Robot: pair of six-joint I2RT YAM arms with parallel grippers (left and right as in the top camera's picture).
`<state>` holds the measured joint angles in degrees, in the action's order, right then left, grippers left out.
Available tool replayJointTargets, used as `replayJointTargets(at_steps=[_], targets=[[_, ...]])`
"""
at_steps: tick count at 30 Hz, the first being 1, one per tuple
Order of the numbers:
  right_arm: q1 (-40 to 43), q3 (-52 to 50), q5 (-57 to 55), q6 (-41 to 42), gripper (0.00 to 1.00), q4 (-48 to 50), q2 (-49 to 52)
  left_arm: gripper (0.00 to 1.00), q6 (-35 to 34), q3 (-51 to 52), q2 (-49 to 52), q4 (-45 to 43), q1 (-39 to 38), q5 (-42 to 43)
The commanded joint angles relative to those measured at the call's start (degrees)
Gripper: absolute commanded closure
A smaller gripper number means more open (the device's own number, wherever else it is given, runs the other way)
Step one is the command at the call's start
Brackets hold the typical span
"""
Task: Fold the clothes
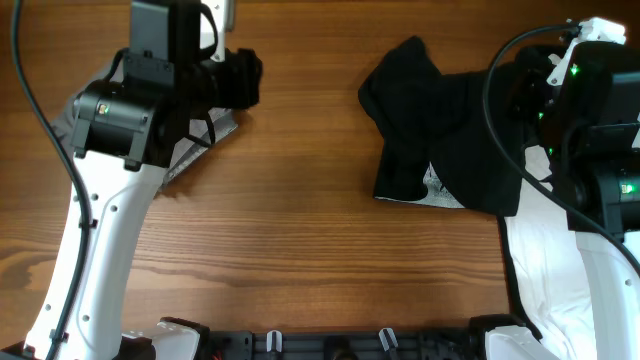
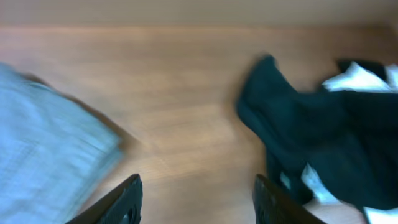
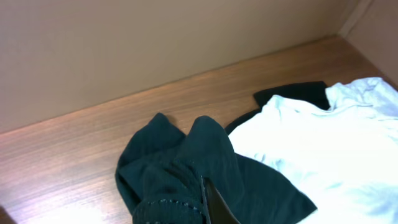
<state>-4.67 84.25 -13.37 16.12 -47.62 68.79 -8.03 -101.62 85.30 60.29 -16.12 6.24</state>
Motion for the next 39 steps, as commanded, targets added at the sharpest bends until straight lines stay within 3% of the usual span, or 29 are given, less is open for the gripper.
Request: replayJointTargets(at_steps=[1, 6, 9, 11, 12, 13, 16, 19, 22, 24, 27, 29, 31, 35, 38, 39], targets=[[0.13, 0.55, -1.97, -0.92, 0.94, 0.24, -0.33, 0.4, 0.33, -0.48, 2.71, 2.75, -2.89, 12.9], [0.13, 0.55, -1.66, -0.7, 0.94, 0.44, -0.09, 0.31, -0.11, 0.83, 9.77, 2.97, -8.02, 14.6], [0.13, 0.55, -1.68, -0.68, 0.94, 0.39, 0.04, 0.35, -0.09, 1.57, 15.21, 0.59, -10.97, 18.99], [0.13, 0.55, -1.66, -0.24, 0.94, 0.37, 0.09, 0.5, -0.07, 1.99, 20.02, -2.27, -13.73, 22.23], [0.13, 0.55, -1.66, 0.7, 0.94, 0.24, 0.11, 0.69, -0.09, 2.03, 22.6, -3.67, -15.19, 22.71], [0.13, 0.55, -1.66, 0.81, 0.94, 0.22, 0.13, 0.96, -0.09, 2.03, 25.77, -5.46, -16.94, 22.69], [0.13, 0.55, -1.86, 0.79, 0.93, 0.07, 0.39, 0.96, -0.76, 2.03, 33.11, -8.7, -20.46, 22.69], [0.13, 0.55, -2.01, 0.79, 0.91, -0.7, 0.87, 0.96, -5.6, 2.03, 37.73, -10.73, -22.34, 22.95], [0.13, 0.55, -2.32, 0.87, 0.82, -2.32, 2.21, 0.96, -7.28, 2.03, 42.07, -13.14, -24.26, 23.63], [0.13, 0.55, -2.36, 1.64, 0.94, -3.34, 3.13, 0.96, -7.28, 2.03, 44.33, -14.34, -25.35, 24.85], [0.13, 0.55, -4.26, 4.61, 0.95, -4.68, 4.2, 0.96, -8.76, 2.03, 47.41, -14.91, -26.56, 21.0], [0.13, 0.55, -4.72, 5.29, 0.95, -4.85, 4.31, 0.96, -15.06, 2.03, 48.92, -14.4, -26.38, 13.33], [0.13, 0.55, -4.68, 5.14, 0.96, -4.76, 4.17, 0.96, -20.76, 2.03, 49.68, -14.32, -24.76, 4.15], [0.13, 0.55, -4.59, 4.87, 0.95, -6.08, 4.04, 0.96, -22.43, 0.28, 49.59, -15.5, -17.92, -9.38], [0.13, 0.55, -4.11, 4.87, 0.95, -7.82, 4.07, 0.96, -21.99, -4.04, 49.59, -15.52, -10.25, -11.28], [0.13, 0.55, -3.65, 4.85, 0.89, -8.5, 4.07, 0.96, -21.24, -7.15, 49.59, -15.58, -6.36, -7.82]])
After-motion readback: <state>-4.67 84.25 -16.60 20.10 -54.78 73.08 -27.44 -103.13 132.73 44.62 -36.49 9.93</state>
